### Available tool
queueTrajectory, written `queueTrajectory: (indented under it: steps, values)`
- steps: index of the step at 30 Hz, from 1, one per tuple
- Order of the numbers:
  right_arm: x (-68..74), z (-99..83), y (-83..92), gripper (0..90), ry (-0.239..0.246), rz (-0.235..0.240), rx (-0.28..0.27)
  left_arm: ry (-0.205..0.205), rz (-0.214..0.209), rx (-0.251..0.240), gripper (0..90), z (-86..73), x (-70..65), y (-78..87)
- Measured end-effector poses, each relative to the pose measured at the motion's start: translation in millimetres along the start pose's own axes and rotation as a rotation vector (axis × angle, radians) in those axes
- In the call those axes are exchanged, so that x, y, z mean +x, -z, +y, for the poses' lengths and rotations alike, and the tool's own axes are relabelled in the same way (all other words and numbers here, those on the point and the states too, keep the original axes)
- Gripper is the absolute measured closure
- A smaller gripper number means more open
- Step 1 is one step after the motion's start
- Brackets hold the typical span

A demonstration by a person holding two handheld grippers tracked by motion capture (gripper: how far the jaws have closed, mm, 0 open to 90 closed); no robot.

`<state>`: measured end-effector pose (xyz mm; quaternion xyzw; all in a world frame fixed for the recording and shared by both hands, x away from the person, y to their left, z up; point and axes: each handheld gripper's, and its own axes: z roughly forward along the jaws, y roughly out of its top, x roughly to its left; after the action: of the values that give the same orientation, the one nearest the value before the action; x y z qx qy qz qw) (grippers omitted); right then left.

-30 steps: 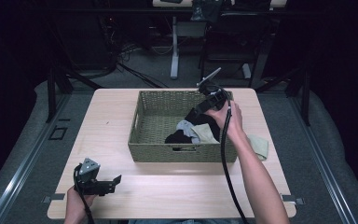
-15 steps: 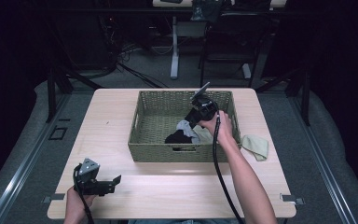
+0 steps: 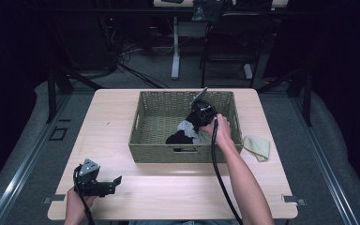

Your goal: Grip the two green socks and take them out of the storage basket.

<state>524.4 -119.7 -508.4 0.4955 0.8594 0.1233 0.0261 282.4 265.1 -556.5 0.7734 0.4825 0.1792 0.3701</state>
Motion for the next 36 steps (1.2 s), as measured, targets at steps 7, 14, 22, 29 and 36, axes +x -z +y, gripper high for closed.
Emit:
queueTrajectory:
  steps: [7,14,22,29,36]
  values:
    - [-5.3,-4.7,10.7,86.8,-0.011,-0.001,-0.026,0.001,0.002,-0.003,0.8,-0.2,0.2,-0.1]
    - [-5.1,-11.5,52.7,87.1,0.024,-0.030,-0.087,0.001,0.000,-0.005,0.8,0.1,-0.3,-0.1]
    - [-2.0,-16.0,104.3,87.1,0.063,-0.058,-0.162,0.002,0.001,-0.004,0.7,0.2,-0.6,-0.1]
    - [-2.1,-19.3,132.7,87.1,0.064,-0.065,-0.187,0.002,0.001,-0.004,0.8,0.3,-0.5,-0.1]
    - [-3.7,-21.6,155.8,87.1,0.062,-0.067,-0.215,0.002,0.000,-0.004,0.7,0.3,-0.7,-0.3]
